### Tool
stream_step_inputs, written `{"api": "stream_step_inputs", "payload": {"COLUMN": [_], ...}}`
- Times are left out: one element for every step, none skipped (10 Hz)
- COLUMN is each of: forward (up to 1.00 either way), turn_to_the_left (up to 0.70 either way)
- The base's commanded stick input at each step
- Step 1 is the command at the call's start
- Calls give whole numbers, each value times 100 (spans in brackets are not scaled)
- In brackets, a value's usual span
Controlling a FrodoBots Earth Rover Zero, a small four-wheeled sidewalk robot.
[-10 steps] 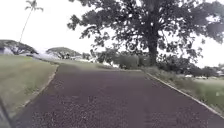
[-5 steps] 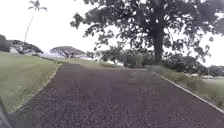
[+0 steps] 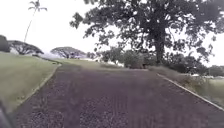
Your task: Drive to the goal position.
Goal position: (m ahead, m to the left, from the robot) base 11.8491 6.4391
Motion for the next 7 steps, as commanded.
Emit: {"api": "stream_step_inputs", "payload": {"forward": [70, 70, 70, 70, 70, 70, 70], "turn_to_the_left": [35, 35, 35, 35, 35, 35, 35]}}
